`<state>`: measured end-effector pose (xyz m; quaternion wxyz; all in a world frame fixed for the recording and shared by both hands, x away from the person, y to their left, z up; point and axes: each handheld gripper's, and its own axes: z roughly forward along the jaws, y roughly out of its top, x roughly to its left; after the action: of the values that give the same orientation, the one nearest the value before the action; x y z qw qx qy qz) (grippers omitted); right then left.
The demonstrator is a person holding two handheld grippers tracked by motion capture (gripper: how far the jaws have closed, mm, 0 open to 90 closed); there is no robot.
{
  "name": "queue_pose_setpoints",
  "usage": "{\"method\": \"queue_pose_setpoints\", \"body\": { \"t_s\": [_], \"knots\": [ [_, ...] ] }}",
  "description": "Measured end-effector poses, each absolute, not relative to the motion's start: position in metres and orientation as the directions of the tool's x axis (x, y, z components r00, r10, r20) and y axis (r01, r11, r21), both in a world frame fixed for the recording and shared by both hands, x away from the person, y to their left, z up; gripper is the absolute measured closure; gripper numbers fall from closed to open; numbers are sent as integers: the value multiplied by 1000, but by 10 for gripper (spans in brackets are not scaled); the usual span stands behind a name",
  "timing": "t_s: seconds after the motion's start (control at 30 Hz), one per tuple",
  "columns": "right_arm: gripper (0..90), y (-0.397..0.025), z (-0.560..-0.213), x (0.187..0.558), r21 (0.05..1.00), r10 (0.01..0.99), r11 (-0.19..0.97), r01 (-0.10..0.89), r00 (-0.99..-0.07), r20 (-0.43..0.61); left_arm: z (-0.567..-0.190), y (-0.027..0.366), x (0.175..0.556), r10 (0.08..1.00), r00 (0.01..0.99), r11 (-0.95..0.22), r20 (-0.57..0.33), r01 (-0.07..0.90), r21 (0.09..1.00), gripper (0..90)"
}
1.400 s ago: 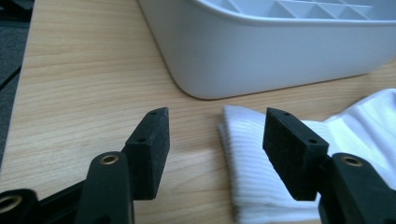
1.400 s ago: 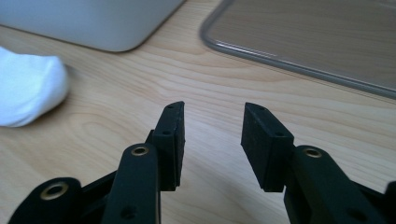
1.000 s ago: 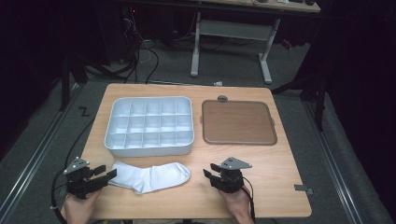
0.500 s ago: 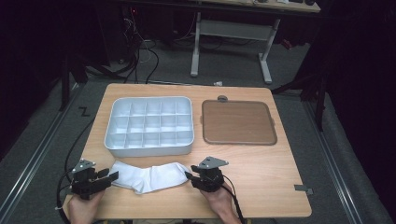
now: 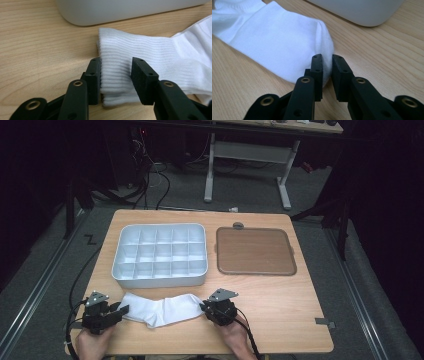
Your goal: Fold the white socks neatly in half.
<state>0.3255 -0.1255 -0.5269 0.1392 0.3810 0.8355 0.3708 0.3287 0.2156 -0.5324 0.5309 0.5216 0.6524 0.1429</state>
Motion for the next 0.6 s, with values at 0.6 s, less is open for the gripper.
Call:
{"method": "queue_pose_setpoints", "body": {
  "t_s": [0.6],
  "knots": [
    [838, -159, -528, 323, 728, 781, 403, 554, -623, 42, -534, 181, 335, 833, 170, 361, -526, 554, 751, 633]
  ]
}}
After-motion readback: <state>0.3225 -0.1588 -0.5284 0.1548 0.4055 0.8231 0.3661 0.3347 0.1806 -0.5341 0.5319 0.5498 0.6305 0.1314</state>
